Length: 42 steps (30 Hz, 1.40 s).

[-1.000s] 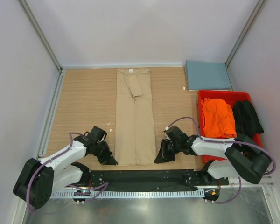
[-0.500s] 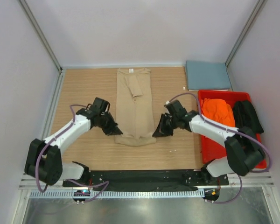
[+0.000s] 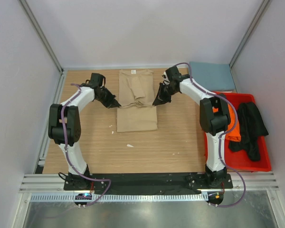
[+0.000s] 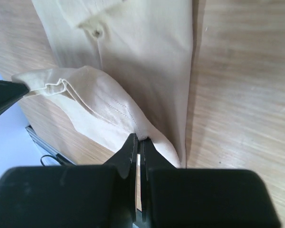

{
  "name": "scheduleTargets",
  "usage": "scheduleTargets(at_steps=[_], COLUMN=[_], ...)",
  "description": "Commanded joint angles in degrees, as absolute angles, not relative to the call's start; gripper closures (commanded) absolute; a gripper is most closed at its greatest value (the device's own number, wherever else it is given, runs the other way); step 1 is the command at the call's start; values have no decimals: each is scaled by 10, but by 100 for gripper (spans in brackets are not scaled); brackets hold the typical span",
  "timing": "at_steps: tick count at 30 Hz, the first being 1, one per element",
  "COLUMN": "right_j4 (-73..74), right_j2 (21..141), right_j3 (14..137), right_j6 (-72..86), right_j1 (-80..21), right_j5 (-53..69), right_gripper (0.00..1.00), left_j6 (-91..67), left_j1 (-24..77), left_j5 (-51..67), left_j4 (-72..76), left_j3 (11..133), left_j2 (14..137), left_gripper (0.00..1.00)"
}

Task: Fold and stack the t-shirts
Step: Fold the tshirt

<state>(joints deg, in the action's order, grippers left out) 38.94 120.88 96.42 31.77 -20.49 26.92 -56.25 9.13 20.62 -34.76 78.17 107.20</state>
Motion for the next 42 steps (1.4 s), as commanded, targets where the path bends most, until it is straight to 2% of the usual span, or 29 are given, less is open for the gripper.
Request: scheduleTargets(at_steps=[1,14,32,42], right_j4=[443,454,453,455], right_j2=[1234,1312,1318,1347], right_j3=[1036,1128,1137,1163], right_j6=[295,290,297,298], right_j1=[-192,-177,-165,-165], right_j5=[296,339,350,353], right_gripper=[99,99,99,97], left_j6=[-548,-559,-565,-567], left_j1=[80,79,72,66], left_j5=[241,240,197,198], left_j4=[-336,-337,-353,-357], left_j3=[833,883,861,888], left_j2=[1104,1159,1136,1165], left_gripper=[100,100,100,100])
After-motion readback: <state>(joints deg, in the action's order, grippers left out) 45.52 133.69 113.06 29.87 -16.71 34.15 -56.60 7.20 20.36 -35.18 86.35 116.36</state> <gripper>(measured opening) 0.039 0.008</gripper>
